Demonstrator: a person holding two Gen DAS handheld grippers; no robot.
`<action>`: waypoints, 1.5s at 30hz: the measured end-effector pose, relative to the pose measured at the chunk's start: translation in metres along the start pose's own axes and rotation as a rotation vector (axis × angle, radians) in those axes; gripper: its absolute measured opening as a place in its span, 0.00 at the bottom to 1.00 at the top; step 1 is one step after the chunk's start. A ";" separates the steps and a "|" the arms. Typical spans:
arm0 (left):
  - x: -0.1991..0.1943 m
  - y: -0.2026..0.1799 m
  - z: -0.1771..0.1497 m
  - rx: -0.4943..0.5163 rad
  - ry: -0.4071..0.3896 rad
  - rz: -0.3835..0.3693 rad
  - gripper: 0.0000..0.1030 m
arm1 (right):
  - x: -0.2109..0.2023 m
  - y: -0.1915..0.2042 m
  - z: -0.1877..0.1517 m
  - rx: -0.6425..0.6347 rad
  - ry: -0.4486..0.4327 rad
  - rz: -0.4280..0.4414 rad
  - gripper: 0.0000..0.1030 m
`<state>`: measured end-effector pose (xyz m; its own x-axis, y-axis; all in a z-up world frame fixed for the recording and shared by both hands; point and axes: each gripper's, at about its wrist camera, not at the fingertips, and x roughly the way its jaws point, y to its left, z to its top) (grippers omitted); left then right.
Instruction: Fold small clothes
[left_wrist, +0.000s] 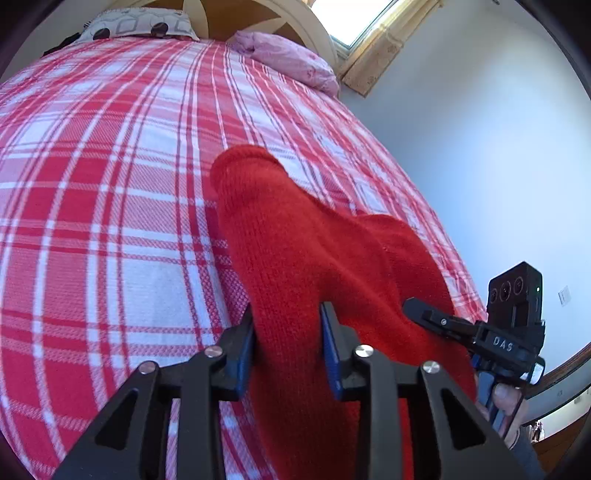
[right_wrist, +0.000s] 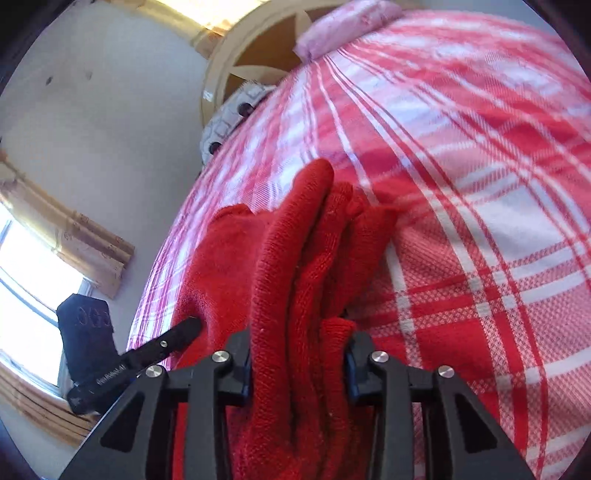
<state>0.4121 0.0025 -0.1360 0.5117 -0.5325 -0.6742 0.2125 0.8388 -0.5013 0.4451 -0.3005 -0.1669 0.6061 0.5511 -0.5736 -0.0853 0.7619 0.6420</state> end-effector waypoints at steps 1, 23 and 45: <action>-0.005 -0.001 -0.001 -0.001 -0.007 0.000 0.30 | -0.003 0.005 -0.001 -0.006 -0.008 0.013 0.35; -0.231 0.067 -0.078 -0.154 -0.305 0.210 0.28 | 0.068 0.228 -0.069 -0.246 0.181 0.383 0.34; -0.246 0.216 -0.144 -0.510 -0.300 0.288 0.48 | 0.207 0.283 -0.141 -0.217 0.443 0.350 0.52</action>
<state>0.2122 0.2977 -0.1567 0.7148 -0.1781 -0.6762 -0.3508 0.7451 -0.5672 0.4348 0.0775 -0.1753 0.1302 0.8352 -0.5343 -0.4081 0.5362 0.7389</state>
